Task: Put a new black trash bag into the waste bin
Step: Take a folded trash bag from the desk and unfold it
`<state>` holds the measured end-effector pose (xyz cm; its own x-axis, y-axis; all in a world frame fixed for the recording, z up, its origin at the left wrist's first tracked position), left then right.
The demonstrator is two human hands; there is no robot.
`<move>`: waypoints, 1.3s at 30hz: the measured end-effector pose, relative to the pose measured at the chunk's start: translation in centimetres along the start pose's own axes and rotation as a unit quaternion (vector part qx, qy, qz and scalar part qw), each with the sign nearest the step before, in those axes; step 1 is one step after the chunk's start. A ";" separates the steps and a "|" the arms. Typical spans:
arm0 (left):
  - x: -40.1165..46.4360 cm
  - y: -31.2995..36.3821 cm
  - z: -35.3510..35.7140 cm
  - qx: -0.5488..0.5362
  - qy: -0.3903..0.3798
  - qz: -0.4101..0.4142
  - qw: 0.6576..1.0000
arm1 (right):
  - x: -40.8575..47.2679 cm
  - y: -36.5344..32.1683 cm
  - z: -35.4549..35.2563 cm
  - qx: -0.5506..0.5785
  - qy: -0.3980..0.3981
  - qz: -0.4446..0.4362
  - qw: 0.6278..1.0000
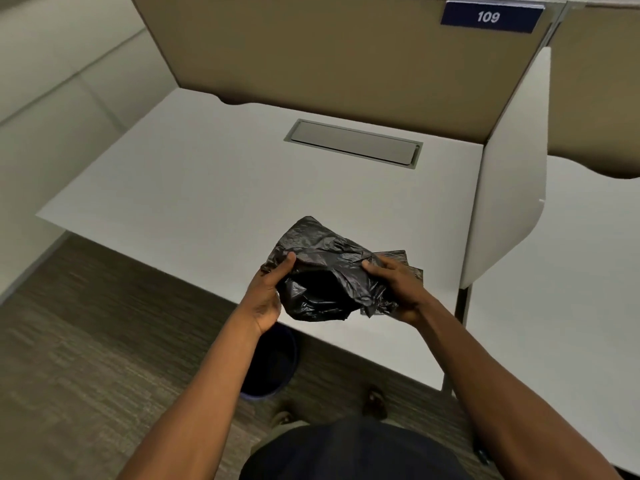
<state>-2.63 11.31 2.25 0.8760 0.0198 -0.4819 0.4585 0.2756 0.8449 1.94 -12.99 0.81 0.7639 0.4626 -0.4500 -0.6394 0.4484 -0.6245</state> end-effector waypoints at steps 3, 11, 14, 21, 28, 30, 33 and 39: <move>-0.8 0.0 -2.1 -0.012 0.015 -0.028 0.999 | 0.3 1.2 2.2 0.036 0.002 -0.006 0.999; -4.3 2.2 -9.6 0.000 0.102 -0.074 0.992 | 0.1 5.2 8.3 -0.257 0.124 -0.047 0.957; -5.5 3.4 -13.7 0.003 0.106 -0.093 0.990 | -0.9 6.3 12.3 -0.283 0.046 -0.097 0.953; -7.1 4.8 -21.0 0.112 0.037 -0.057 0.991 | -0.4 9.8 20.6 -0.481 -0.033 -0.222 0.848; -8.7 6.4 -26.9 0.474 -0.105 0.063 0.872 | -0.1 9.2 23.2 -0.373 -0.003 -0.234 0.898; -8.5 6.7 -27.6 0.611 -0.060 0.097 0.783 | -0.3 8.3 23.6 -0.330 -0.031 -0.216 0.919; -8.6 6.6 -27.9 0.687 -0.011 0.147 0.712 | -0.2 6.7 23.8 -0.316 -0.058 -0.173 0.931; -10.6 5.0 -27.8 0.734 0.024 0.173 0.656 | -0.5 5.6 23.3 -0.290 -0.042 -0.084 0.952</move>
<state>-13.79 39.16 5.13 0.9762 -0.1230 -0.1786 -0.0859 -0.9755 0.2027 -4.06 7.11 12.39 0.8259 0.4918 -0.2758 -0.3352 0.0348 -0.9415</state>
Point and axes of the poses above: each hand's wrist, its own x-axis towards the middle knuckle, its own z-axis out of the palm, y = z × x, the point moved 4 cm from there along x, towards the middle knuckle, and after that the axes turned 13 degrees about x, right-handed, at the moved point
